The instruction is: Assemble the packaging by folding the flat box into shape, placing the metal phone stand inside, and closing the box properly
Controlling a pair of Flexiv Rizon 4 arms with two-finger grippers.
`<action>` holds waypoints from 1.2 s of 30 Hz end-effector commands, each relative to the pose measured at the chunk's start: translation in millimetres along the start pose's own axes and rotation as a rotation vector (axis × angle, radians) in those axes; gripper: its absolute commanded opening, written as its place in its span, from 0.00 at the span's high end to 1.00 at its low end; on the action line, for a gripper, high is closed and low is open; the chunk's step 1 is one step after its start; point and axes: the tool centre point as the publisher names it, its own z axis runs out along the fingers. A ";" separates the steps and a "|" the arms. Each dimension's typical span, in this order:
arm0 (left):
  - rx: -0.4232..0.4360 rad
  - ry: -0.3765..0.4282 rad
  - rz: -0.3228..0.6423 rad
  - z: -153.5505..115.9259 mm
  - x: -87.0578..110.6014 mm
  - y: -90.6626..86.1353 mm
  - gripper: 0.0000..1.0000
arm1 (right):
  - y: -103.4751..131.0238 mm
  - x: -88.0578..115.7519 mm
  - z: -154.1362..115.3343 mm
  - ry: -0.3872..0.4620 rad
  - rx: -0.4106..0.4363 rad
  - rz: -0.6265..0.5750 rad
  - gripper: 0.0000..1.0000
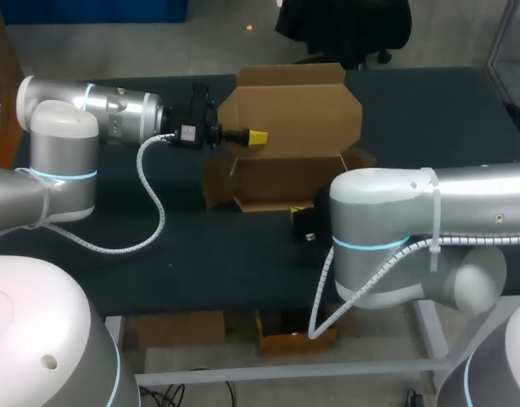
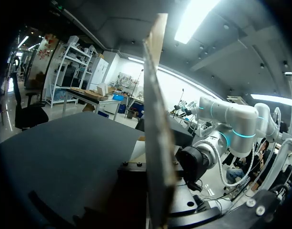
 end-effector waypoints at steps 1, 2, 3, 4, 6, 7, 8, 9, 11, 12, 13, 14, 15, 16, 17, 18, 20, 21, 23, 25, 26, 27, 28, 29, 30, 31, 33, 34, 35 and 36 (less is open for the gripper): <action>0.000 -0.001 0.000 0.5 -1.0 3.4 1.00 | -4.4 -7.3 -28.1 0.025 -0.016 0.002 1.00; 0.000 -0.001 0.000 0.5 -1.0 3.4 1.00 | -5.2 -8.0 -33.2 0.021 -0.012 0.002 1.00; 0.000 -0.001 0.000 0.5 -1.0 3.4 1.00 | -5.9 -8.9 -38.9 0.029 -0.013 0.003 1.00; 0.000 -0.001 0.000 0.5 -1.0 3.4 1.00 | -6.4 -9.8 -44.5 0.029 -0.007 0.005 1.00; 0.000 -0.001 0.000 0.5 -1.0 3.4 1.00 | -6.7 -11.3 -55.6 0.023 -0.001 0.003 1.00; 0.000 -0.001 0.000 0.5 -1.0 3.4 1.00 | -6.5 -12.2 -61.6 0.029 0.008 0.003 1.00; 0.000 -0.001 0.000 0.5 -1.0 3.4 1.00 | -6.7 -12.7 -67.6 0.010 0.012 -0.003 1.00; 0.000 -0.001 0.000 0.5 -1.0 3.4 1.00 | -6.9 -13.0 -73.2 0.001 0.015 -0.007 1.00; 0.000 -0.001 0.000 0.5 -1.0 3.4 1.00 | -7.1 -14.2 -83.9 -0.022 0.019 -0.019 1.00; 0.000 -0.001 0.000 0.5 -1.0 3.4 1.00 | -7.5 -14.8 -88.7 -0.028 0.018 -0.020 1.00; 0.000 -0.001 0.000 0.5 -1.0 3.4 1.00 | -8.0 -16.0 -93.9 -0.024 0.017 -0.020 1.00; 0.000 -0.001 0.000 0.5 -1.0 3.4 1.00 | -8.5 -17.7 -99.3 -0.020 0.016 -0.019 1.00; 0.000 -0.001 0.000 0.5 -1.0 3.4 1.00 | -9.2 -18.7 -104.8 -0.019 0.011 -0.019 1.00; 0.000 -0.001 0.000 0.5 -1.0 3.4 1.00 | -9.8 -19.7 -109.7 -0.004 0.006 -0.022 1.00; 0.000 -0.001 0.000 0.5 -1.0 3.4 1.00 | -10.5 -20.9 -114.3 -0.005 0.009 -0.021 1.00; 0.000 -0.001 0.000 0.5 -1.0 3.4 1.00 | -11.4 -21.9 -118.0 -0.014 0.011 -0.020 1.00; 0.000 -0.001 0.000 0.5 -1.0 3.4 1.00 | -13.1 -25.0 -125.6 0.005 0.013 -0.023 1.00; 0.000 -0.001 0.000 0.5 -1.0 3.4 1.00 | -13.9 -26.3 -129.0 -0.003 0.017 -0.024 1.00; 0.000 -0.001 0.000 0.5 -1.0 3.4 1.00 | -15.3 -28.5 -136.7 0.026 0.018 -0.037 1.00; 0.000 -0.001 0.000 0.5 -1.0 3.4 1.00 | -16.2 -33.0 -143.9 0.042 0.019 -0.043 1.00; 0.000 -0.001 0.000 0.5 -1.0 3.4 1.00 | -16.6 -35.2 -147.6 0.063 0.019 -0.049 1.00; 0.000 -0.001 0.000 0.5 -1.0 3.4 1.00 | -17.0 -37.7 -151.2 0.056 0.018 -0.048 1.00; 0.000 -0.001 0.000 0.5 -1.0 3.4 1.00 | -17.1 -40.6 -154.6 0.055 0.018 -0.048 1.00; 0.000 -0.001 0.000 0.5 -1.0 3.4 1.00 | -17.2 -42.9 -157.9 0.078 0.017 -0.058 1.00; 0.000 -0.001 0.000 0.5 -1.0 3.4 1.00 | -17.5 -45.0 -161.4 0.082 0.017 -0.058 1.00; 0.000 -0.001 0.000 0.5 -1.0 3.4 1.00 | -17.6 -47.4 -164.2 0.079 0.017 -0.057 1.00; 0.000 -0.001 0.000 0.5 -1.0 3.4 1.00 | -17.8 -51.2 -169.4 0.102 0.017 -0.065 1.00; 0.000 -0.001 0.000 0.5 -1.0 3.4 1.00 | -17.9 -52.5 -170.8 0.099 0.018 -0.064 1.00; 0.000 -0.001 0.000 0.5 -1.0 3.4 1.00 | -17.9 -53.8 -172.4 0.108 0.021 -0.067 1.00; 0.000 -0.001 0.000 0.5 -1.0 3.4 1.00 | -18.1 -55.0 -174.0 0.113 0.022 -0.068 1.00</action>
